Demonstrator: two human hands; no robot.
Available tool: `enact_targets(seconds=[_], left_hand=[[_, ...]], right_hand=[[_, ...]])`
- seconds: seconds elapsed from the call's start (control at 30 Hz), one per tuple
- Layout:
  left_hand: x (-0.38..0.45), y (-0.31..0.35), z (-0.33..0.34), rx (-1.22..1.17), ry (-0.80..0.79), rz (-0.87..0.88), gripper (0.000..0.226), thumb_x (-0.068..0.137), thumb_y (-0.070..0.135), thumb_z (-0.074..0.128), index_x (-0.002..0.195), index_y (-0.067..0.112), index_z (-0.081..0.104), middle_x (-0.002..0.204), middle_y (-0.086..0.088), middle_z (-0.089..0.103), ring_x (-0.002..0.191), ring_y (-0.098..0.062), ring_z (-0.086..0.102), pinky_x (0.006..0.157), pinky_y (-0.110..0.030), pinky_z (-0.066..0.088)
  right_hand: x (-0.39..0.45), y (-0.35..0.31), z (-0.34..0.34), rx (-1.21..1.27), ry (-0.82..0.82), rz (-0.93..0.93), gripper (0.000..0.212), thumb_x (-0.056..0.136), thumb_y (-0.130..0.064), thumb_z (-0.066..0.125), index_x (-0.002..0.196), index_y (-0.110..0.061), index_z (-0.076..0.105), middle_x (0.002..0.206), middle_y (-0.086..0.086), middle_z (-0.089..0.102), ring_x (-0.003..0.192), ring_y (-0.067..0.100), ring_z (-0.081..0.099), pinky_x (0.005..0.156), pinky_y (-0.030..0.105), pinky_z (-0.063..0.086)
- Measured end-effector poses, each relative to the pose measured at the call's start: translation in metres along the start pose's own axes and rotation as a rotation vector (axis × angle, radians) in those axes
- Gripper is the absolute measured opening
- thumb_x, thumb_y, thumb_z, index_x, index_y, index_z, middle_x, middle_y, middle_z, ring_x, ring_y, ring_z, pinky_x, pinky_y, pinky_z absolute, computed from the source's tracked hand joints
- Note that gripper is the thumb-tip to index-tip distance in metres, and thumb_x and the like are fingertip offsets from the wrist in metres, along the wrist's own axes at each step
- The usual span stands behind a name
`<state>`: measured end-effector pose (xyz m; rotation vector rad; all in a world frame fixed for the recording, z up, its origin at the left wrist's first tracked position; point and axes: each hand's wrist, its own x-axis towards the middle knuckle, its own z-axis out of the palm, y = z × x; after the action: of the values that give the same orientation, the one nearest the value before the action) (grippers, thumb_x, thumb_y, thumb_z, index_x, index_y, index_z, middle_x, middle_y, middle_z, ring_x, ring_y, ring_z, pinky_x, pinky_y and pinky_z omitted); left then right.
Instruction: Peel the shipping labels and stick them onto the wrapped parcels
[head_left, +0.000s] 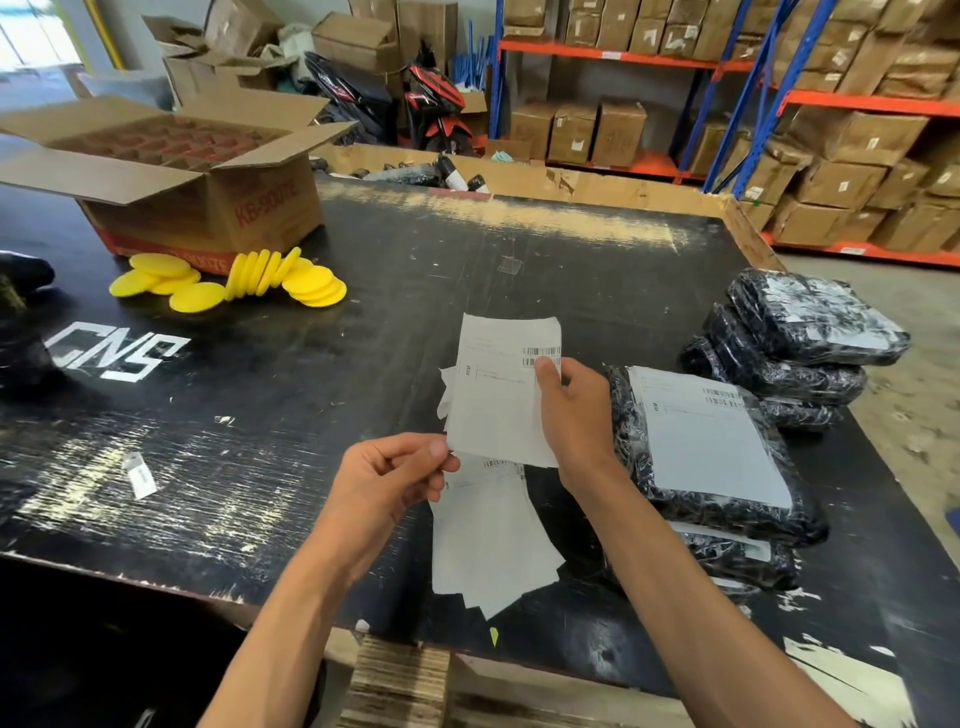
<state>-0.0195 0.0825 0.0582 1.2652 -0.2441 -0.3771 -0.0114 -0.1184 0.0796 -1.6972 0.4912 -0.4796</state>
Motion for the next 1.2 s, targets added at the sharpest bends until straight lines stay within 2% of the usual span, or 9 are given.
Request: enact_targets(seconds=[0.1,0.23,0.57,0.7,0.8,0.87,0.93,1.1,1.2], left_hand=[[-0.001,0.001,0.002,-0.002,-0.003,0.0,0.045,0.069,0.038,0.083,0.095,0.002,0.076,0.08,-0.011,0.07,0.062,-0.013,0.057,0.06,-0.021,0.051],[-0.001,0.007,0.01,0.018,-0.007,-0.01,0.016,0.08,0.02,0.068,0.086,0.009,0.078,0.075,-0.009,0.068,0.061,-0.013,0.055,0.059,-0.021,0.049],[0.0,0.012,0.017,0.058,-0.041,0.037,0.018,0.082,0.026,0.066,0.085,0.011,0.075,0.073,-0.004,0.065,0.062,-0.013,0.052,0.065,-0.027,0.045],[0.003,0.014,0.017,0.043,-0.063,0.067,0.027,0.085,0.031,0.07,0.094,0.006,0.073,0.075,-0.003,0.063,0.063,-0.013,0.05,0.065,-0.028,0.042],[0.003,0.018,0.018,-0.012,-0.066,0.091,0.025,0.088,0.023,0.063,0.097,0.002,0.071,0.074,-0.003,0.06,0.062,-0.013,0.049,0.061,-0.022,0.044],[0.003,0.02,0.019,-0.042,-0.057,0.097,0.025,0.089,0.02,0.063,0.098,-0.002,0.069,0.074,-0.004,0.06,0.062,-0.013,0.049,0.06,-0.019,0.045],[0.002,0.021,0.02,-0.061,-0.036,0.097,0.019,0.09,0.019,0.065,0.092,0.002,0.071,0.073,-0.004,0.06,0.063,-0.014,0.048,0.06,-0.019,0.045],[0.0,0.022,0.023,-0.062,-0.005,0.118,0.019,0.084,0.021,0.063,0.084,0.007,0.075,0.07,-0.005,0.06,0.061,-0.013,0.048,0.058,-0.018,0.047],[0.001,0.021,0.024,0.01,-0.013,0.144,0.023,0.086,0.023,0.066,0.084,0.001,0.072,0.069,-0.007,0.059,0.062,-0.017,0.046,0.058,-0.021,0.044]], right_hand=[[0.001,0.002,0.0,0.01,-0.007,0.011,0.04,0.101,-0.025,0.05,0.097,0.014,0.056,0.104,0.031,0.066,0.092,0.047,0.063,0.066,0.033,0.043],[0.002,0.002,0.0,0.0,-0.018,0.026,0.04,0.101,-0.025,0.05,0.098,0.014,0.058,0.103,0.029,0.068,0.083,0.041,0.066,0.066,0.033,0.044],[-0.007,0.002,0.001,-0.008,-0.071,0.095,0.039,0.101,-0.029,0.054,0.096,0.008,0.065,0.089,0.024,0.07,0.072,0.019,0.056,0.064,0.032,0.042],[-0.017,-0.005,-0.001,-0.05,-0.252,0.146,0.042,0.096,-0.048,0.058,0.117,-0.011,0.06,0.096,0.007,0.071,0.076,0.017,0.067,0.055,0.028,0.05],[-0.025,-0.005,-0.004,-0.233,-0.332,0.031,0.071,0.09,-0.054,0.063,0.15,-0.03,0.033,0.133,-0.006,0.05,0.121,0.013,0.053,0.094,0.032,0.05],[-0.032,-0.014,-0.008,-0.227,-0.289,-0.163,0.048,0.091,-0.045,0.066,0.135,-0.031,0.054,0.13,-0.014,0.047,0.123,0.005,0.047,0.101,0.031,0.044],[-0.036,-0.027,-0.015,-0.084,-0.362,-0.248,0.019,0.094,-0.031,0.066,0.109,-0.022,0.074,0.107,-0.017,0.066,0.1,-0.001,0.06,0.088,0.025,0.05],[-0.042,-0.041,-0.025,-0.055,-0.633,-0.327,0.014,0.092,-0.016,0.07,0.099,-0.009,0.079,0.091,0.009,0.078,0.083,0.024,0.073,0.081,0.041,0.06],[-0.043,-0.042,-0.027,-0.013,-0.631,-0.328,0.01,0.089,-0.01,0.073,0.095,-0.005,0.079,0.087,0.009,0.078,0.075,0.019,0.074,0.076,0.029,0.06]])
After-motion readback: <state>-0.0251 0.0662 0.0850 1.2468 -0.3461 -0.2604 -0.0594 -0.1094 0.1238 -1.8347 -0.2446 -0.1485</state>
